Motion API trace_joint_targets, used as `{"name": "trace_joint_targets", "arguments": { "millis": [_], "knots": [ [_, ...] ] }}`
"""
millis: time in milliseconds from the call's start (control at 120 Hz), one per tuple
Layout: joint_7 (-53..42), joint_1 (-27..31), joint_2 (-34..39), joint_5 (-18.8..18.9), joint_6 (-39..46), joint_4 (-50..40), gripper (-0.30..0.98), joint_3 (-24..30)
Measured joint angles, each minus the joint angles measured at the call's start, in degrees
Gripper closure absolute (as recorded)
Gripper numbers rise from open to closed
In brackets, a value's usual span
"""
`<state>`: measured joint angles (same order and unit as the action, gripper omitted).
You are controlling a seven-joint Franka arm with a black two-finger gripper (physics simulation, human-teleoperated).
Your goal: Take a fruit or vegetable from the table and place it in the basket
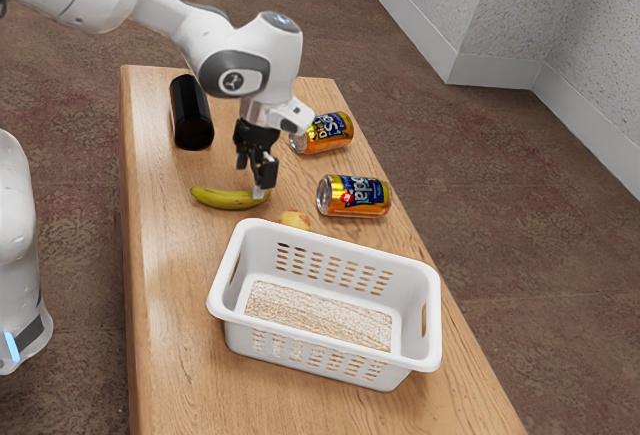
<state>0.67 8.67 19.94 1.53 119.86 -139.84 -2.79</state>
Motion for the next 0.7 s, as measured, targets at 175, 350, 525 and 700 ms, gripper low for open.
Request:
{"name": "trace_joint_targets", "arguments": {
  "millis": [175, 350, 525, 700],
  "knots": [
    [-0.1, 0.0, -0.8, -0.6, 1.4, -0.3, 0.0, 0.1],
    [-0.1, 0.0, -1.0, -0.8, 2.6, -1.2, 0.0, 0.3],
    [0.0, 0.0, -1.0, -0.5, 3.5, -1.8, 0.0, 0.3],
    [0.1, 0.0, -1.4, -0.4, 4.7, -2.0, 0.2, 0.4]
  ]
}}
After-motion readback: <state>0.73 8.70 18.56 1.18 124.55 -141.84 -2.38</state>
